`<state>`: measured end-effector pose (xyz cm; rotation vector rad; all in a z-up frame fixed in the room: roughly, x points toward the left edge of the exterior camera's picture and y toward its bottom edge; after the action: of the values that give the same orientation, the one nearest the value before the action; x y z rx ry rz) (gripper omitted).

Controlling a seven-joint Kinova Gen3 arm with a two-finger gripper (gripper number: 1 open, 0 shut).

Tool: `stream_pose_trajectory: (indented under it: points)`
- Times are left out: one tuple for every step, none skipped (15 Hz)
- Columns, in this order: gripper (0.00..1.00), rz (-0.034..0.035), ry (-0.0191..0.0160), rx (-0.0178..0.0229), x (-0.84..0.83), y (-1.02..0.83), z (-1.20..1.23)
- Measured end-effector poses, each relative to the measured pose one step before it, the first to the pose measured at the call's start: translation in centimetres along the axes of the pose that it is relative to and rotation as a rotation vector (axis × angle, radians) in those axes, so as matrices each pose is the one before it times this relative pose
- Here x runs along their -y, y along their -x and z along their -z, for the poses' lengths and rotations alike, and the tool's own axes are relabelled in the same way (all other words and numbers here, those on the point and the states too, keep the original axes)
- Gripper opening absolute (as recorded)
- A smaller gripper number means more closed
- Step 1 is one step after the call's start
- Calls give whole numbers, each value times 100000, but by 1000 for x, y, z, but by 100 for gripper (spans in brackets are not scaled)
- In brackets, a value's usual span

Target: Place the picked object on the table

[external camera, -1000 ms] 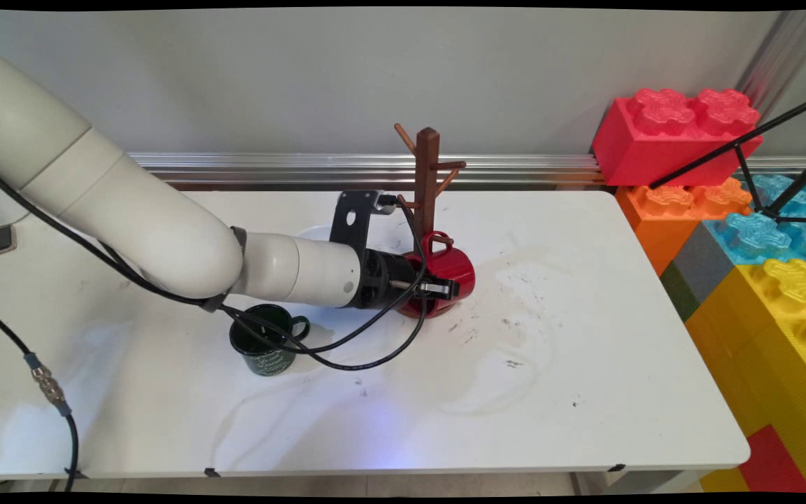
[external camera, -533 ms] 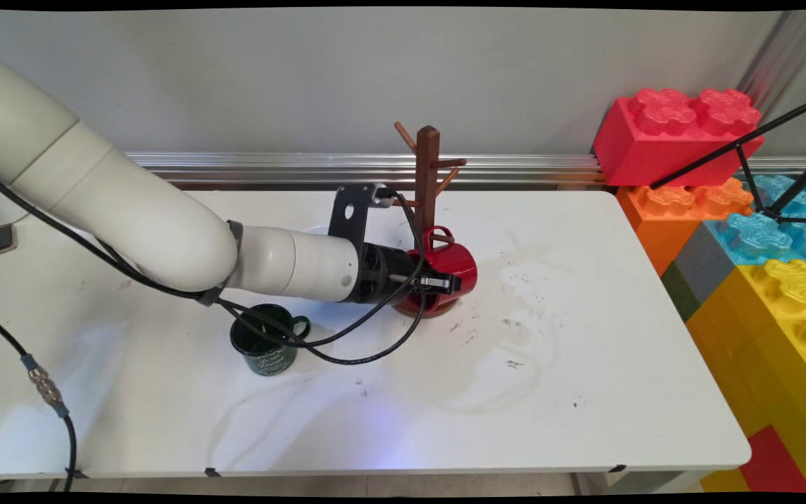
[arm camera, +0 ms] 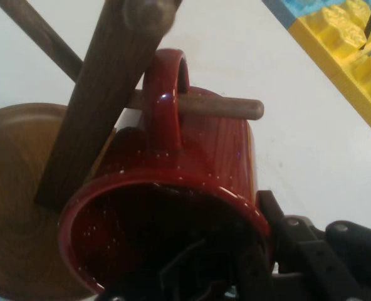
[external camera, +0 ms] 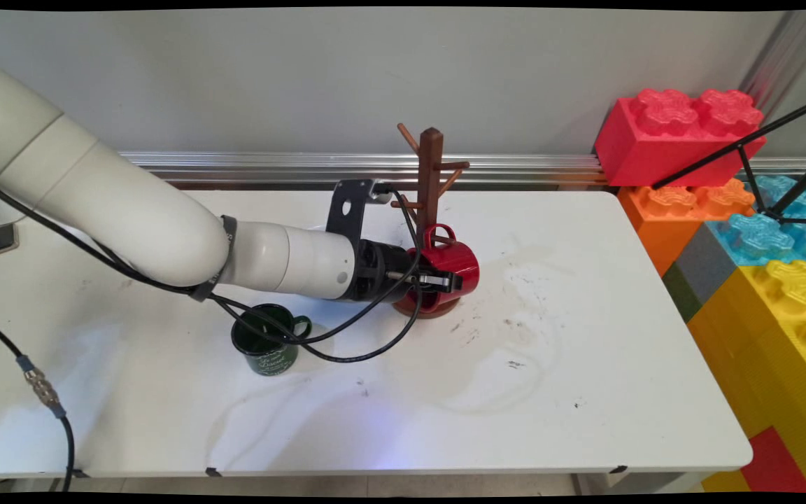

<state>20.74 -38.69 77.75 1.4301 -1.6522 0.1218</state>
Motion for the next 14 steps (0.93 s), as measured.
stream_pose_trajectory:
  points:
    - [0, -71, 487, 243, -80, 45, 189]
    - [0, -155, 568, 210, -124, 39, 146]
    - [0, -198, 438, 69, -113, 8, 85]
    - [0, -329, 693, 103, -180, 4, 124]
    - [0, -392, 780, -61, -243, -17, 145]
    - [0, -554, 844, -86, -262, -25, 133]
    - [0, -563, 683, -259, -200, -48, 110]
    - [0, -556, 595, -189, -175, -51, 61]
    - [0, -1033, 1008, -380, -297, -117, 72]
    - [0, -910, 819, -429, -244, -139, 45]
    - [0, -826, 700, -361, -210, -119, 46]
    - [0, -586, 476, -254, -142, -89, 37]
    - [0, -348, 329, -79, -95, -34, 34]
    - [0, -486, 463, -90, -132, -44, 47]
